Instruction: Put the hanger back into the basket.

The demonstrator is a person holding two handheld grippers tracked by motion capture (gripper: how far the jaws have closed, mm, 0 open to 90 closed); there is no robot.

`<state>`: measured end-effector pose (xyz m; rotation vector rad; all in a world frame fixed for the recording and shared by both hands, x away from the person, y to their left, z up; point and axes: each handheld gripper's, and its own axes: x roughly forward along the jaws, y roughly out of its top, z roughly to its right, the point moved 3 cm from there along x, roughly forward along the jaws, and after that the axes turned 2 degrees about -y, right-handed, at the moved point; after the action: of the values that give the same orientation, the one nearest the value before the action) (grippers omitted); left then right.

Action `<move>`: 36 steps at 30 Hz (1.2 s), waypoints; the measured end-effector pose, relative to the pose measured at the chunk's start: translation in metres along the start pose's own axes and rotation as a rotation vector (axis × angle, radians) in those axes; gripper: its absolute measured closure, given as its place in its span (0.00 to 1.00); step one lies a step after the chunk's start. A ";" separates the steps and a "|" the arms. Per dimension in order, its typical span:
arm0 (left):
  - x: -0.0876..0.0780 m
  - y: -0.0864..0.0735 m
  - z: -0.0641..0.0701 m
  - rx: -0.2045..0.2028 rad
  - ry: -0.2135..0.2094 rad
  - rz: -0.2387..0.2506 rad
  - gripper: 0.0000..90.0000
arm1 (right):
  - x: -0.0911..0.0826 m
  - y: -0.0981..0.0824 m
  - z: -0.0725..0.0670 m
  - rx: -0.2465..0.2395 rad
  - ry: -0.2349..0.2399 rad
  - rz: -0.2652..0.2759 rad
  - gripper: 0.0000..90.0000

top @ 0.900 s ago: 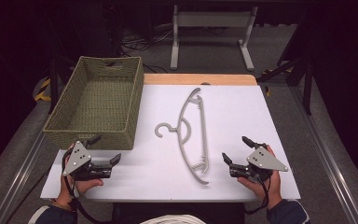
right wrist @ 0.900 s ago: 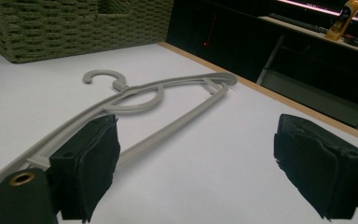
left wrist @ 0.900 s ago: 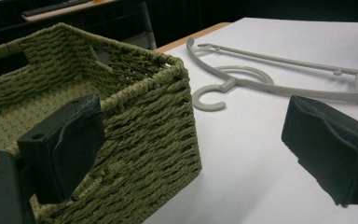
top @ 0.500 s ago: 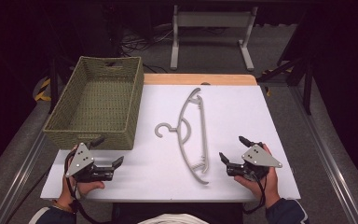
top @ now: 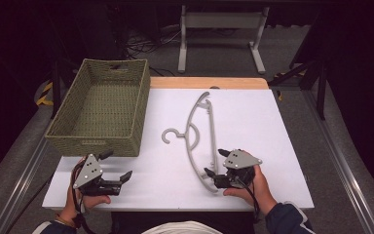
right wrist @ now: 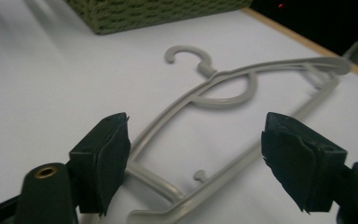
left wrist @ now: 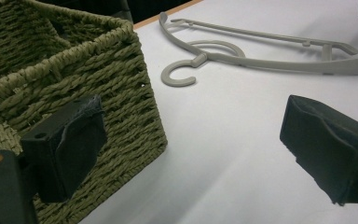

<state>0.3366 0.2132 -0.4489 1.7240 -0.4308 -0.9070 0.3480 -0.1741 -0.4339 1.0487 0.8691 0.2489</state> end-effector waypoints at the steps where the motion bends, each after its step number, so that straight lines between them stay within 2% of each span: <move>1: 0.000 -0.001 0.000 -0.005 -0.002 -0.002 0.08 | 0.003 0.000 -0.003 -0.008 0.011 -0.029 0.28; 3: 0.000 -0.001 0.000 -0.007 -0.006 -0.006 0.09 | 0.011 0.000 -0.005 0.002 0.042 -0.079 0.30; 4: 0.001 -0.001 0.000 -0.008 -0.008 -0.007 0.09 | 0.011 0.000 -0.005 0.002 0.042 -0.079 0.30; 8: 0.004 -0.002 0.000 -0.012 -0.021 -0.021 0.09 | 0.022 0.003 -0.008 0.039 0.083 -0.144 0.32; 11: 0.007 -0.004 0.001 -0.013 -0.036 -0.041 0.09 | 0.031 0.006 -0.014 0.019 0.127 -0.202 0.35; 13: 0.008 -0.004 0.001 -0.007 -0.042 -0.048 0.09 | 0.041 0.007 -0.016 0.026 0.148 -0.272 0.38; 16: 0.007 -0.004 0.002 -0.002 -0.052 -0.054 0.09 | 0.058 0.005 -0.018 0.036 0.176 -0.370 0.48; 19: 0.008 -0.004 0.004 -0.005 -0.058 -0.050 0.09 | 0.066 0.006 -0.018 0.038 0.200 -0.419 0.56; 20: 0.008 -0.004 0.004 -0.002 -0.060 -0.053 0.09 | 0.067 0.007 -0.015 0.041 0.204 -0.434 0.63; 21: 0.008 -0.004 0.004 -0.003 -0.065 -0.053 0.09 | 0.067 0.008 -0.015 0.039 0.208 -0.441 0.69; 24: 0.010 -0.004 0.005 -0.002 -0.072 -0.059 0.09 | 0.070 0.012 -0.015 -0.007 0.227 -0.485 0.71; 25: 0.010 -0.004 0.005 -0.002 -0.072 -0.059 0.09 | 0.070 0.012 -0.015 -0.007 0.227 -0.485 0.71; 26: 0.010 -0.004 0.005 0.000 -0.078 -0.063 0.09 | 0.072 0.014 -0.015 -0.036 0.242 -0.510 0.71; 27: 0.011 -0.003 0.006 -0.004 -0.077 -0.060 0.09 | 0.077 0.018 -0.011 -0.053 0.292 -0.545 0.75; 28: 0.011 -0.003 0.007 -0.007 -0.079 -0.061 0.09 | 0.077 0.018 -0.011 -0.053 0.292 -0.545 0.75; 31: 0.014 -0.003 0.010 0.007 -0.093 -0.073 0.09 | 0.080 0.019 -0.001 -0.042 0.349 -0.558 0.82; 36: 0.016 -0.002 0.011 0.008 -0.105 -0.078 0.09 | 0.079 0.018 -0.005 -0.052 0.307 -0.543 0.85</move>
<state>0.3381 0.1955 -0.4582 1.7153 -0.4394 -1.0573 0.3998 -0.1176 -0.4594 0.6996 1.3818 -0.0294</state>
